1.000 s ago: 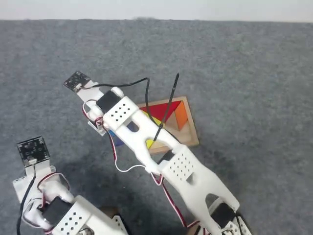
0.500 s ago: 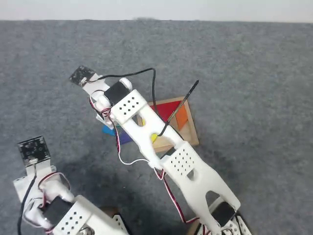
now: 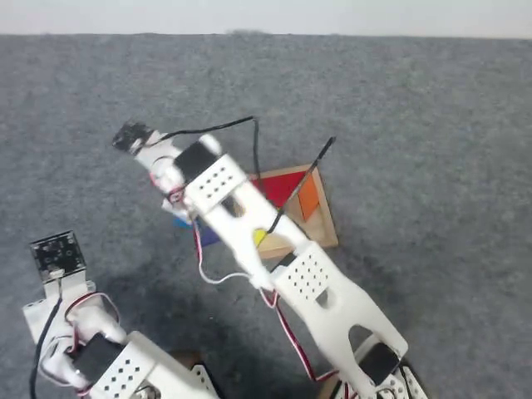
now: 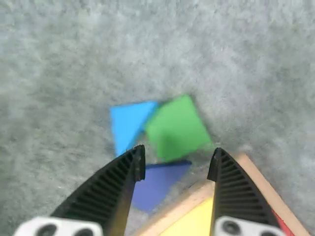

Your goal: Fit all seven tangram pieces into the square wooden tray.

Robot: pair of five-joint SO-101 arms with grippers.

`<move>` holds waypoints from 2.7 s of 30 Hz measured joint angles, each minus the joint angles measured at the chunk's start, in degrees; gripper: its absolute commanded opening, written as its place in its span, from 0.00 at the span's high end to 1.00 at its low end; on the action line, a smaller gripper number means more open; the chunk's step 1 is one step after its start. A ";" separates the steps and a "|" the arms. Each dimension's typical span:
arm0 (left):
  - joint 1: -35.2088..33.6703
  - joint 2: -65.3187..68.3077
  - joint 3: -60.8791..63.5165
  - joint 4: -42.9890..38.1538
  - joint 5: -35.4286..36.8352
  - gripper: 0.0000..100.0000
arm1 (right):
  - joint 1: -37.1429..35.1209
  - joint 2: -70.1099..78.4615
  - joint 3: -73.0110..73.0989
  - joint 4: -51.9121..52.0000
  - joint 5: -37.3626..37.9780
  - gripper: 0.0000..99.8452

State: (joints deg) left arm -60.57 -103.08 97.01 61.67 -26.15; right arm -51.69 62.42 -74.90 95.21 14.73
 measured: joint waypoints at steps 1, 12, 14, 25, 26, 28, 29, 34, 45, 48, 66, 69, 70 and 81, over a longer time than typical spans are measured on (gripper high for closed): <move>0.00 0.00 0.00 0.00 0.00 0.85 | -0.62 0.00 0.00 0.00 0.00 0.78; 0.00 0.00 0.00 0.00 0.00 0.85 | -0.53 6.07 0.00 0.00 5.27 0.66; 0.00 0.00 0.00 0.00 0.00 0.85 | -0.62 6.95 -0.44 0.00 6.59 0.66; 0.00 0.00 0.00 0.00 0.00 0.85 | -0.62 11.16 -4.92 0.00 10.29 0.84; 0.00 0.00 0.00 0.00 0.00 0.85 | -0.53 11.16 -5.01 0.00 10.29 0.86; 0.00 0.00 0.00 0.00 0.00 0.85 | 0.00 11.16 -5.10 0.00 10.29 0.88; 0.00 0.00 0.00 0.00 0.00 0.85 | 0.35 11.16 -5.10 -0.35 10.29 0.88; 0.00 0.00 0.00 0.35 0.00 0.85 | 2.37 11.16 -5.45 0.62 9.93 0.89; 0.00 0.00 0.00 0.35 0.00 0.85 | 2.90 2.11 -5.45 4.48 5.01 0.72; 0.00 0.00 0.00 0.35 0.00 0.85 | 1.32 2.11 -5.36 1.41 5.01 0.66; 0.00 0.00 0.00 0.35 0.00 0.85 | -4.04 9.14 -5.27 -8.44 -21.45 0.75; 0.00 0.00 0.00 1.05 0.00 0.85 | -4.04 11.69 -5.27 -8.44 -21.63 0.75; 0.00 0.00 0.00 1.32 0.00 0.85 | -4.04 12.13 -5.36 -8.44 -21.63 0.75; 0.00 0.00 0.00 1.41 0.00 0.85 | -3.34 12.31 -7.91 -5.27 -21.63 1.00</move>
State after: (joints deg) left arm -60.57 -103.08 97.01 63.08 -26.15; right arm -55.03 74.73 -82.81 89.93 -6.90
